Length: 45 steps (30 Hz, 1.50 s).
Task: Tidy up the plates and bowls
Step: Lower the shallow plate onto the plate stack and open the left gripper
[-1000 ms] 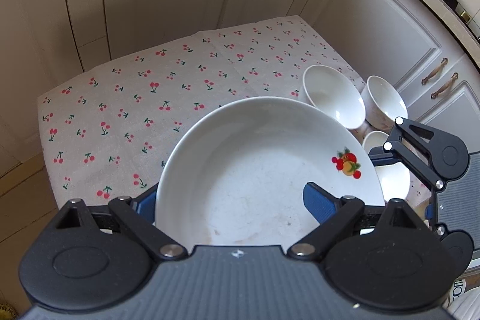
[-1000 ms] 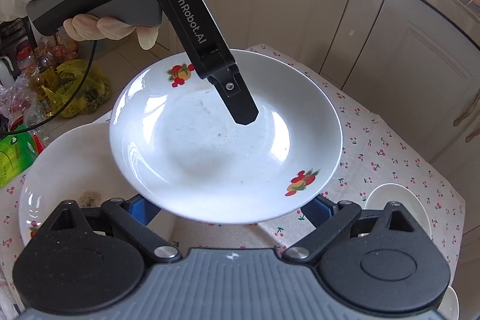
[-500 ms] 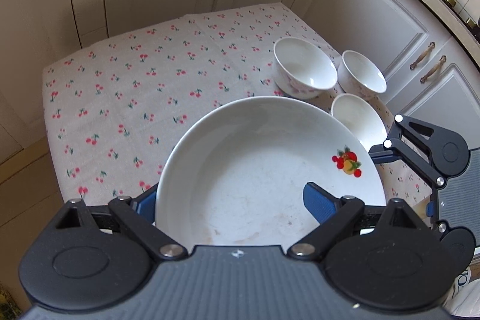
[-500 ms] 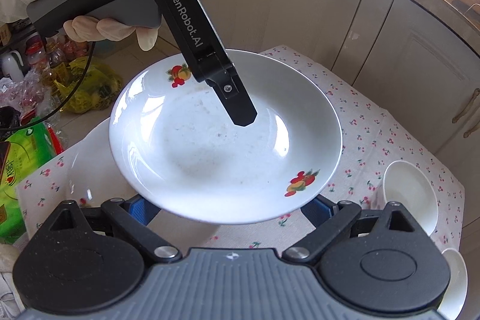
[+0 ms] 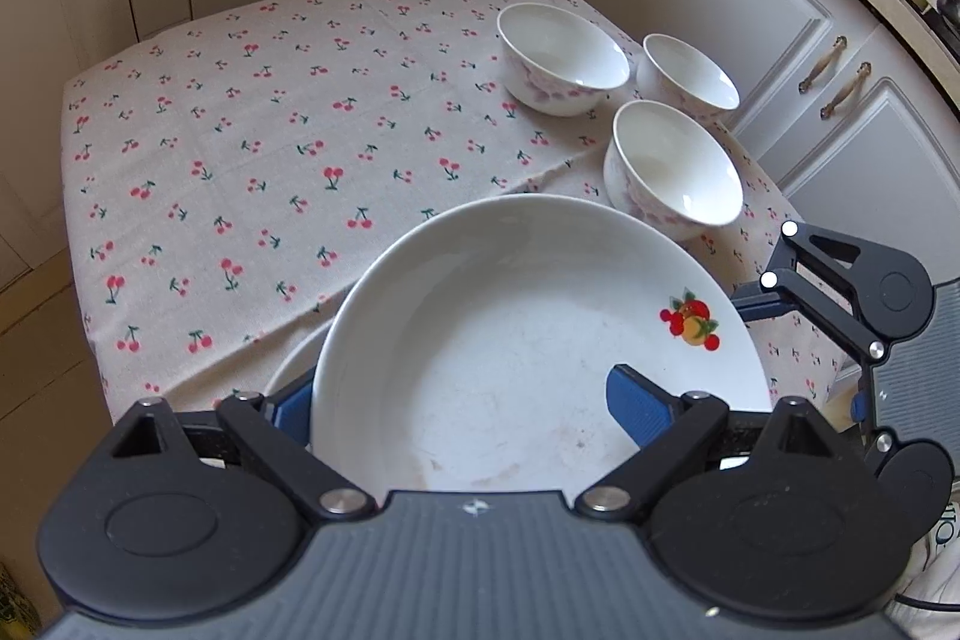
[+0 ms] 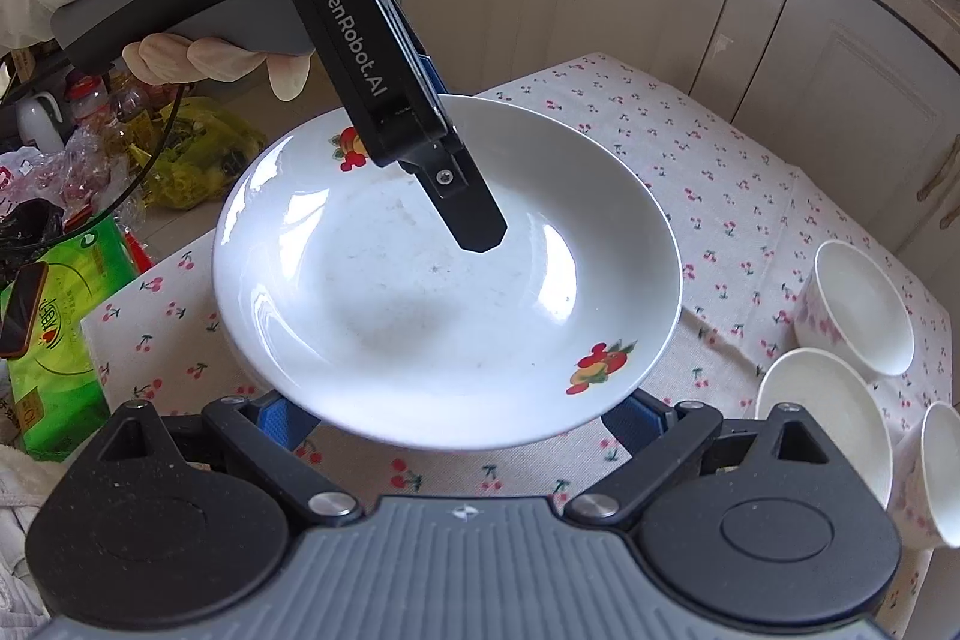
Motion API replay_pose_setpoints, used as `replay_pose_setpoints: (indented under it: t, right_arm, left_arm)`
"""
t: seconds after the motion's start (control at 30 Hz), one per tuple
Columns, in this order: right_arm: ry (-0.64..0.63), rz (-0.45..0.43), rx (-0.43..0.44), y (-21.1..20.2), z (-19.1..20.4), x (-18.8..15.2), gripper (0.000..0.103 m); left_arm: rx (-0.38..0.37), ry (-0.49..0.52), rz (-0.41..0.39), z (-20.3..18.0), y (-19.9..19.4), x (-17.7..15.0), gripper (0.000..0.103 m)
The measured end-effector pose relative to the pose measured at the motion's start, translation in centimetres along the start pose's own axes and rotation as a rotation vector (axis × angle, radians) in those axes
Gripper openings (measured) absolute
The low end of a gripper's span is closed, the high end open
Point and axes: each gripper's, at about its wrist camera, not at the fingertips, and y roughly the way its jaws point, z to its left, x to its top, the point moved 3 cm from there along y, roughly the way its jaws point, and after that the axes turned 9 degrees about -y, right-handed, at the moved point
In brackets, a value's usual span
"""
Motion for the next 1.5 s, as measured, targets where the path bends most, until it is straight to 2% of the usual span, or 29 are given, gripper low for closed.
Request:
replay_pose_setpoints:
  t: [0.4,1.5]
  right_arm:
    - [-0.003,0.025,0.007,-0.1,1.9,-0.8,0.099]
    - [-0.022,0.059,0.010,0.0,2.9,0.4,0.099]
  left_arm:
    - [-0.016,-0.021,0.010,0.3,1.1,-2.0,0.095]
    - [0.007,-0.048,0.013,2.3,1.9,-2.3,0.095]
